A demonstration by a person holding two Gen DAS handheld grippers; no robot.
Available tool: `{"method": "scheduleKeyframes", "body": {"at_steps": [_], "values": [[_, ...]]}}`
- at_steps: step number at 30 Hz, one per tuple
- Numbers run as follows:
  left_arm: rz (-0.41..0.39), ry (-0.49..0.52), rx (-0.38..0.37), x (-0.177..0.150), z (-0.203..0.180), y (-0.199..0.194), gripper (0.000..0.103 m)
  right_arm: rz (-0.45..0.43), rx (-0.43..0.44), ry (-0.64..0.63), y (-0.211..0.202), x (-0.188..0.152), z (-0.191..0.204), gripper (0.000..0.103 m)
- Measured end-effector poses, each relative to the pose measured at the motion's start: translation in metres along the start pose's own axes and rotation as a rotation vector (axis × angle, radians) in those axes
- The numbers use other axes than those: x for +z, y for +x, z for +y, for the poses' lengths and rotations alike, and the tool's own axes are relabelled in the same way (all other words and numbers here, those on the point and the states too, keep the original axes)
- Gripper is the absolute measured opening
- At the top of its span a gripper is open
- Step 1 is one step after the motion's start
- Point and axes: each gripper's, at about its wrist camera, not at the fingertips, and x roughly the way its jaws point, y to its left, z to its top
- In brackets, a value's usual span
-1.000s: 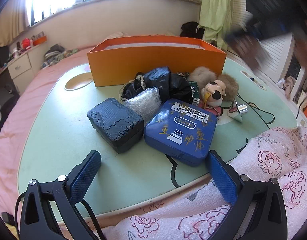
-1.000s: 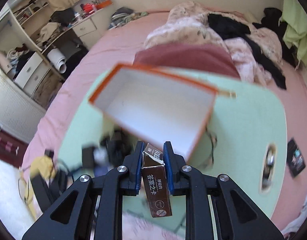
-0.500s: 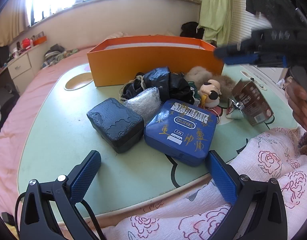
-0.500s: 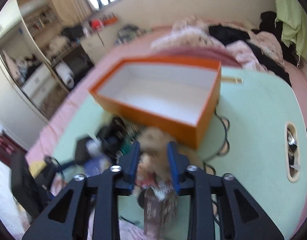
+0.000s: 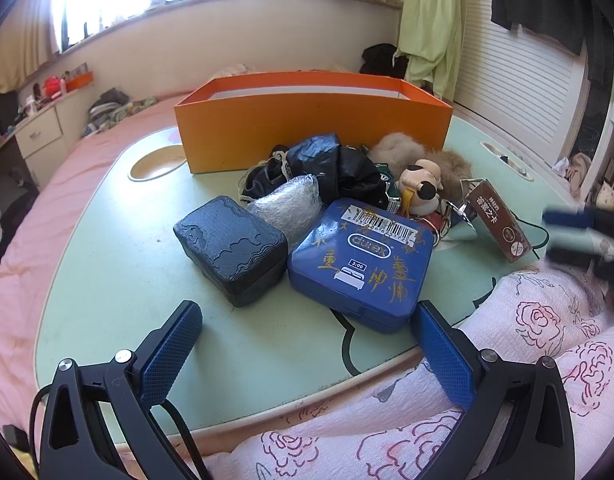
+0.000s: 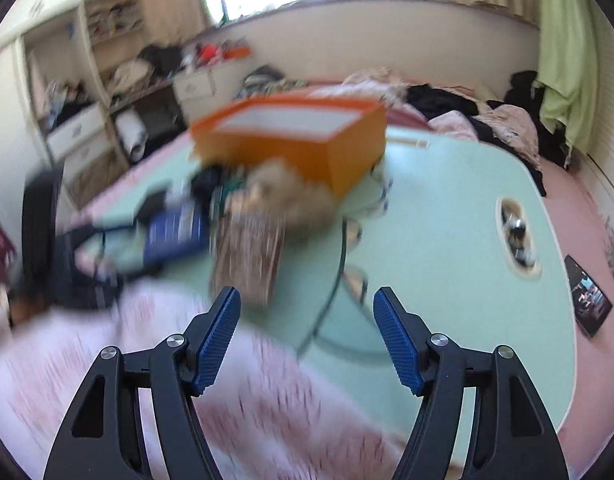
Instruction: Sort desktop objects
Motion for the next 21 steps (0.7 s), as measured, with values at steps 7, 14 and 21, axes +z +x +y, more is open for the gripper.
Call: {"method": "scheduleKeyframes", "body": {"at_steps": [7,14,21], "values": [[0.001,0.004,0.002,0.001,0.001,0.001,0.103,-0.034,-0.107,-0.044,0.021,-0.011,0.004,0.098],[0.001,0.006,0.002,0.001,0.001,0.002,0.103,-0.047,-0.112,-0.033,0.021,-0.012,-0.001,0.103],[0.0,0.006,0.002,0.0,0.001,0.001,0.103,-0.048,-0.117,-0.028,0.021,-0.014,-0.002,0.103]]}}
